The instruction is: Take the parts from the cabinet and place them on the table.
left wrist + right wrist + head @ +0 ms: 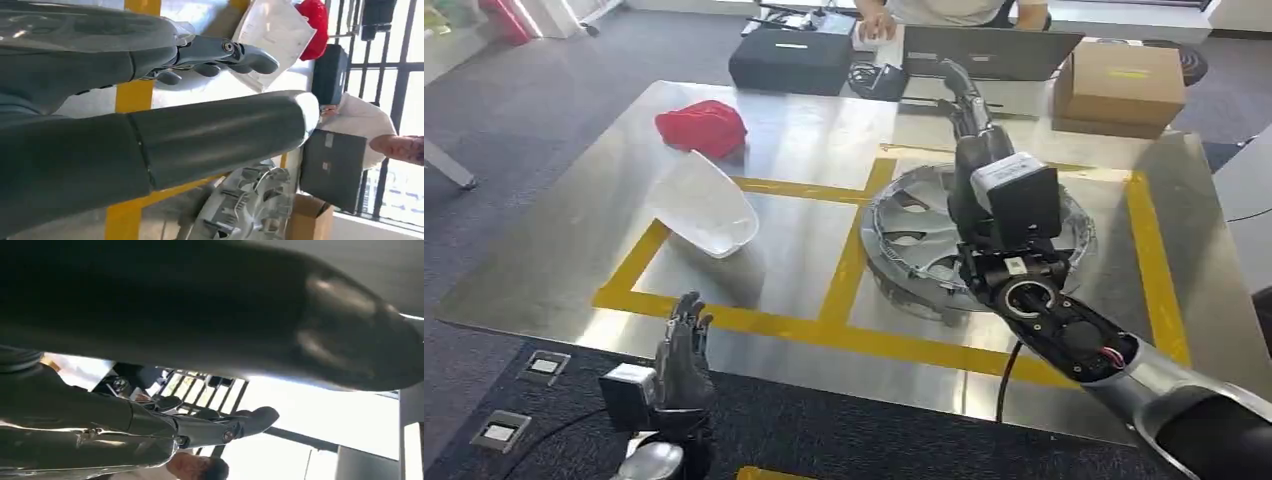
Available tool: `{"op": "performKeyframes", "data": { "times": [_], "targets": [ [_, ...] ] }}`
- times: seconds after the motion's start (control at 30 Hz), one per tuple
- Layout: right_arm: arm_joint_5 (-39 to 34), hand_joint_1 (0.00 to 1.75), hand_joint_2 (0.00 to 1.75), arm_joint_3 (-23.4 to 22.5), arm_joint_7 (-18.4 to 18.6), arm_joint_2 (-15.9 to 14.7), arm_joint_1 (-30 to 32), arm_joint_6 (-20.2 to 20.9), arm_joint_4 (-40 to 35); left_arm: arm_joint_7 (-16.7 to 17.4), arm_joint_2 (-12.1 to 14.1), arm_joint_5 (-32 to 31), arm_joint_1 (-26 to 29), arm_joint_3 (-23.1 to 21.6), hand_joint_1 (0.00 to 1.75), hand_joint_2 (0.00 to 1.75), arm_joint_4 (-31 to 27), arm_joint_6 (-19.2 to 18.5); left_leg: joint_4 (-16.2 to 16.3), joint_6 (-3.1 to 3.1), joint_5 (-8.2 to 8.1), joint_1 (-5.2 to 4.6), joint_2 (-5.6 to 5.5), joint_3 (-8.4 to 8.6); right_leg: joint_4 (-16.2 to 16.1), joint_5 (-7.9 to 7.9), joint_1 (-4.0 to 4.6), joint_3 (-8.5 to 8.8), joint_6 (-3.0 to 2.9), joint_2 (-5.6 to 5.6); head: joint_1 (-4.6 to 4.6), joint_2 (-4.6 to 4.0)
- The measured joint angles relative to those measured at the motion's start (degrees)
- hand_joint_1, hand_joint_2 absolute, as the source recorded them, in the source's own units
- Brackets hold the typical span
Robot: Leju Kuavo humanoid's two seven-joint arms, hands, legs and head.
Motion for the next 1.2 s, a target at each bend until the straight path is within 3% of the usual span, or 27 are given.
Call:
{"op": "performKeyframes", "data": {
  "times": [0.57,1.2],
  "targets": [
    [4.3,0.0,0.0,-0.4,0.7,-0.1,6.8,0.1,-4.9,1.3,0.6,-1.9,1.5,1.4,0.0,0.0,-4.9,1.8,0.0,0.04,-0.03,-0.01,-0.01,-0.01,0.0,-0.01,0.0,0.03,0.01,-0.05,0.04,0.0],
    [5.9,0.0,0.0,-1.9,-0.1,-0.1,10.5,-0.7,-6.2,2.0,0.4,-1.3,1.0,1.4,0.0,0.0,-5.8,1.1,0.0,0.05,-0.03,-0.01,0.0,0.0,0.0,-0.01,-0.01,0.02,0.01,-0.05,0.02,0.0]
  ]
}}
